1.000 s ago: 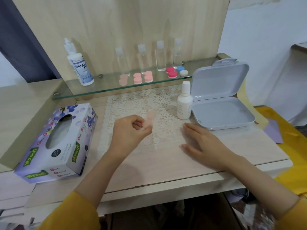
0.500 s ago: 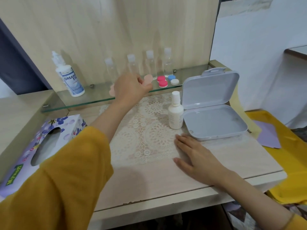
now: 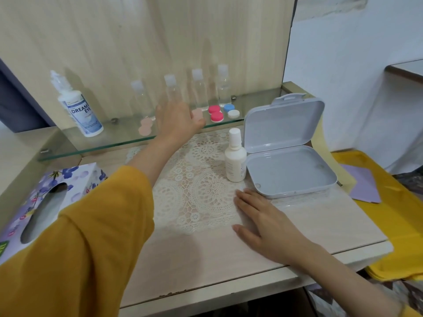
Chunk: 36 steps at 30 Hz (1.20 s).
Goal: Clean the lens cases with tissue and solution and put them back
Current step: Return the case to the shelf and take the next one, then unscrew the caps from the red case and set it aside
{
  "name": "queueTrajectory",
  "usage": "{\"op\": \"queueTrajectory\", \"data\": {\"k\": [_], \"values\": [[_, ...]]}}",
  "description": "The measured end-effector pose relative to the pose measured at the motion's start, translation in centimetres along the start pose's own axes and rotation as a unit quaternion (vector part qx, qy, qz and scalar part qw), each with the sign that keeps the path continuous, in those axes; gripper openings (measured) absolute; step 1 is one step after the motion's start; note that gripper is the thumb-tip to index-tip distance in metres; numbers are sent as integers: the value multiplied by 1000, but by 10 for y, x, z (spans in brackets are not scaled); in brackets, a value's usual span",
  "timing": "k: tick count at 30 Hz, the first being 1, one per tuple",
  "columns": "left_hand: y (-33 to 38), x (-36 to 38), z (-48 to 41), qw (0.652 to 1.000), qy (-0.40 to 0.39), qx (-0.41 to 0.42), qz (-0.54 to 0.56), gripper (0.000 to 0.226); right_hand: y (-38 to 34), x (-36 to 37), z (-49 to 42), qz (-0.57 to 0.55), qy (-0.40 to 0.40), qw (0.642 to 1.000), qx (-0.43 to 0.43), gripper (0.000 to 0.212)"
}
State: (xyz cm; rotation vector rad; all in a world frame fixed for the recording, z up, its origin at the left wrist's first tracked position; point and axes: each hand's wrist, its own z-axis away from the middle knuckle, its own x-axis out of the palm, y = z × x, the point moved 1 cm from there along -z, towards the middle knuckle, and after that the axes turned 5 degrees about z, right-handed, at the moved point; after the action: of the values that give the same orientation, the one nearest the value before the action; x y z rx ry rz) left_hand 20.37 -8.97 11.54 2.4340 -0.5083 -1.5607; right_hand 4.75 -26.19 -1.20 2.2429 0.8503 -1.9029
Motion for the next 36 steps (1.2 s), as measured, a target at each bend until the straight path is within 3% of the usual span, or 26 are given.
{"op": "queueTrajectory", "data": {"k": [10, 15, 20, 27, 36], "values": [[-11, -1, -5, 999, -1, 50, -11, 32, 0, 1, 0, -9, 19, 1000, -9, 78], [-10, 1, -8, 993, 13, 114, -10, 38, 0, 2, 1, -10, 17, 1000, -9, 76], [8, 4, -17, 983, -48, 176, 15, 39, 0, 1, 1, -11, 18, 1000, -13, 79], [16, 16, -23, 980, -99, 173, -13, 37, 0, 0, 0, -24, 15, 1000, -14, 76], [16, 17, -20, 979, -80, 186, -11, 34, 0, 0, 2, 0, -6, 1000, 6, 62]]}}
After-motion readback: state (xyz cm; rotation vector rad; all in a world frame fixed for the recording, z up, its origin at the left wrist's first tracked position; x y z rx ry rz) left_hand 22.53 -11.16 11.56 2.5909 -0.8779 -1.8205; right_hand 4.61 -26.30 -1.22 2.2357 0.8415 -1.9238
